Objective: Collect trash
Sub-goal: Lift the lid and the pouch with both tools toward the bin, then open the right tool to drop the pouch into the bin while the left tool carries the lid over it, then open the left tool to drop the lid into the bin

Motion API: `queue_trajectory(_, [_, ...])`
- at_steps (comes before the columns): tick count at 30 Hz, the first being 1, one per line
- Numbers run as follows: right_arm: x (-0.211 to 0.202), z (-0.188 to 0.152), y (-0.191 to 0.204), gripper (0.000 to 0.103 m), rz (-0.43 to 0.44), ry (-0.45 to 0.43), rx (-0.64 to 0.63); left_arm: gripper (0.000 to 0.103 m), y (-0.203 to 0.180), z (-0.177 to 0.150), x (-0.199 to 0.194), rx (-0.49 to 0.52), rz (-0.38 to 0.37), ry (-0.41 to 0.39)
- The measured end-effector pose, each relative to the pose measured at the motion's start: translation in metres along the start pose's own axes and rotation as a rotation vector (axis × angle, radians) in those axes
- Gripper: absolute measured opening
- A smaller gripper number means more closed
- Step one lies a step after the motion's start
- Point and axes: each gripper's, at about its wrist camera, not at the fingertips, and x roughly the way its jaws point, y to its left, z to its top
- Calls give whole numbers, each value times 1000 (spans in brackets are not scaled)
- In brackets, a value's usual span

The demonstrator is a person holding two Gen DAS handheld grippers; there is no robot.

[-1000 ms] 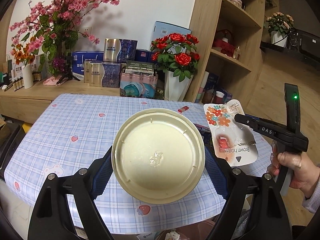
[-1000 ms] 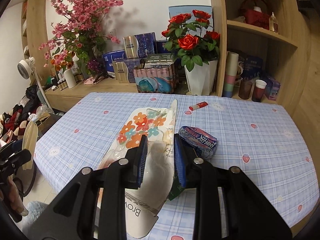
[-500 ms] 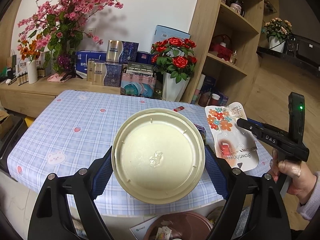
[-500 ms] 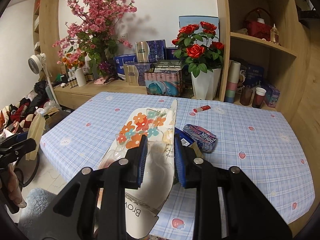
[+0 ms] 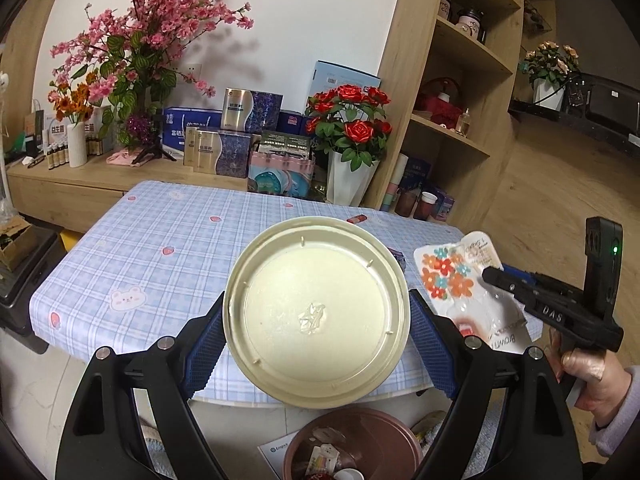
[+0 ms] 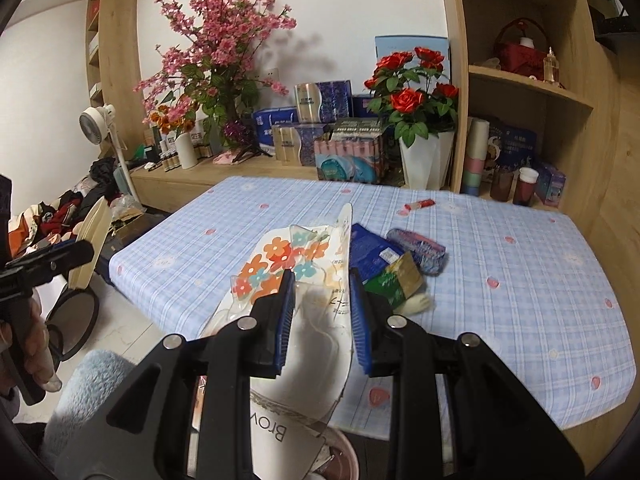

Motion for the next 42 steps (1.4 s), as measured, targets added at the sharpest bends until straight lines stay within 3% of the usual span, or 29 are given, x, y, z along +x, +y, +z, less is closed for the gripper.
queue_trajectory(6, [4, -29, 8, 29, 38, 87, 11, 82, -5, -11, -7, -1, -11, 10])
queue_trajectory(12, [19, -58, 22, 37, 107, 216, 6, 83, -9, -19, -8, 3, -5, 15])
queue_trajectory(14, [23, -64, 27, 62, 104, 238, -2, 83, -10, -22, -7, -2, -6, 19])
queue_trajectory(18, [21, -65, 27, 77, 79, 217, -7, 83, -14, -29, -5, 0, -8, 28])
queue_trajectory(20, [15, -59, 22, 93, 45, 171, 8, 83, -17, -33, -5, 5, -10, 32])
queue_trajectory(31, [-11, -32, -7, 97, -87, 25, -3, 83, -32, -52, 4, 36, -20, 67])
queue_trajectory(42, [-18, -32, -20, 97, -81, -9, 5, 84, -46, -63, 19, 65, -41, 123])
